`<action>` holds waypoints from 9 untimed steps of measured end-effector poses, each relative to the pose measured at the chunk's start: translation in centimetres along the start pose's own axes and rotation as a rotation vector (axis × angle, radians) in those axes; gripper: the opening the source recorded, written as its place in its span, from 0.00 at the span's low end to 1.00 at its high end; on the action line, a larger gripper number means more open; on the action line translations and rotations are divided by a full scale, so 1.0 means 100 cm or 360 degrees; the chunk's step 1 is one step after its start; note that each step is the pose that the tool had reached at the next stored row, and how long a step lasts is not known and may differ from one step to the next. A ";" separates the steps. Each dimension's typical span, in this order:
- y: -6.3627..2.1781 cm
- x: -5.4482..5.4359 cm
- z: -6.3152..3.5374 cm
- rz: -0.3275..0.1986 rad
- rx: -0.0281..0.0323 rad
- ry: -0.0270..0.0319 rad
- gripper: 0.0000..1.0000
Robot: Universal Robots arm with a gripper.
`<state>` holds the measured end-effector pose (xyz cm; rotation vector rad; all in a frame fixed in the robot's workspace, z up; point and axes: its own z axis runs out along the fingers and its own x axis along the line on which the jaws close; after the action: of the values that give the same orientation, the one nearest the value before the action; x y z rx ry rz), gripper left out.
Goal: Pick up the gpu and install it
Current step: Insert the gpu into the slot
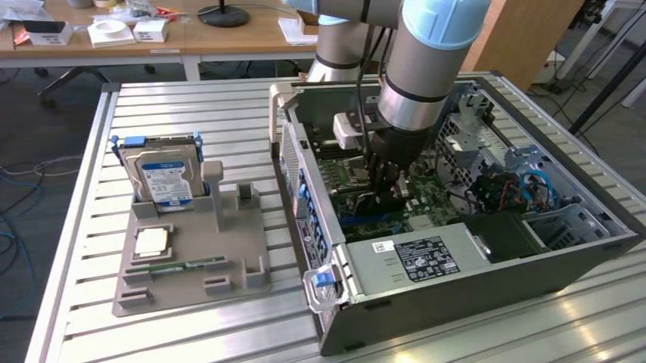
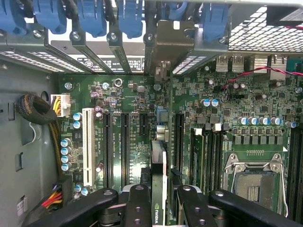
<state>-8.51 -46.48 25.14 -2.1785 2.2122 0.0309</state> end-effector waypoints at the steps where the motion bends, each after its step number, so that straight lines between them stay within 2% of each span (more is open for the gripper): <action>1: 0.0000 0.000 0.0000 0.0000 0.00000 0.00002 0.26; 9: 0.0000 0.000 0.0007 0.0000 0.00001 -0.00001 0.26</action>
<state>-8.51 -46.48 25.08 -2.1784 2.2121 0.0310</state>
